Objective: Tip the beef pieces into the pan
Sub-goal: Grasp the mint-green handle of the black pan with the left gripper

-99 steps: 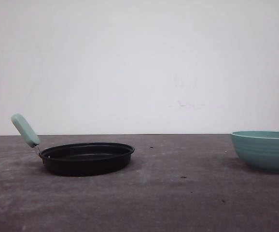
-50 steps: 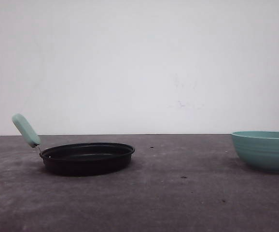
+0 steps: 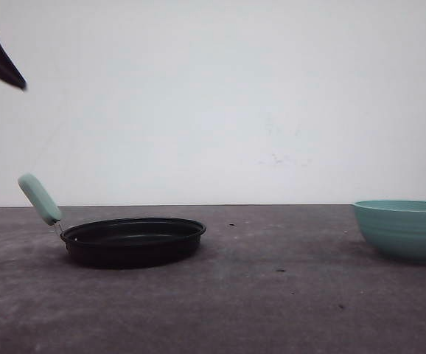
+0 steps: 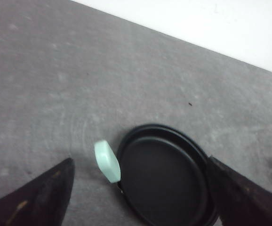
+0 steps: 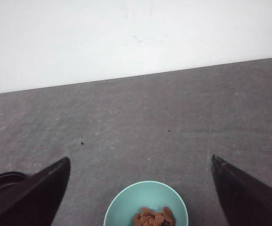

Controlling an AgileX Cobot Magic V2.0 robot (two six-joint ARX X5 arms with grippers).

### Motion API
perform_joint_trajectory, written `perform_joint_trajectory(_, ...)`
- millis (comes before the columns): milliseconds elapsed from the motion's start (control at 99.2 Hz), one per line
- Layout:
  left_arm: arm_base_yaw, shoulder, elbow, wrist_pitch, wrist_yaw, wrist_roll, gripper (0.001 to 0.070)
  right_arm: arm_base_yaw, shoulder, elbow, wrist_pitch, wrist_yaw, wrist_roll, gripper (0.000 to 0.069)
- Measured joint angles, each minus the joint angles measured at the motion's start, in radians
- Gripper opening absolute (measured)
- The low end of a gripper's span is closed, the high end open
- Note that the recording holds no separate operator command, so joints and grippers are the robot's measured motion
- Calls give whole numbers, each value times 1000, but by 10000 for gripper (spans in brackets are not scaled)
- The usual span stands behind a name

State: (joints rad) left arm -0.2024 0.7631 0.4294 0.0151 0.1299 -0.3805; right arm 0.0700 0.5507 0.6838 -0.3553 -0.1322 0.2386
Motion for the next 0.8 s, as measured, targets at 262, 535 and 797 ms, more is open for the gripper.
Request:
perform_joint_trajectory(262,-61,175,-75,217,-98,-8,547,16,0,0,0,0,1,596)
perform_joint_trajectory(535,-64,435,-75,446,-99,-8,547,20,0,0,0,0,2,596)
perform_joint_trajectory(797,-64,587,-57,591,-99,-6,524,20,0,0,-22,0,2,596)
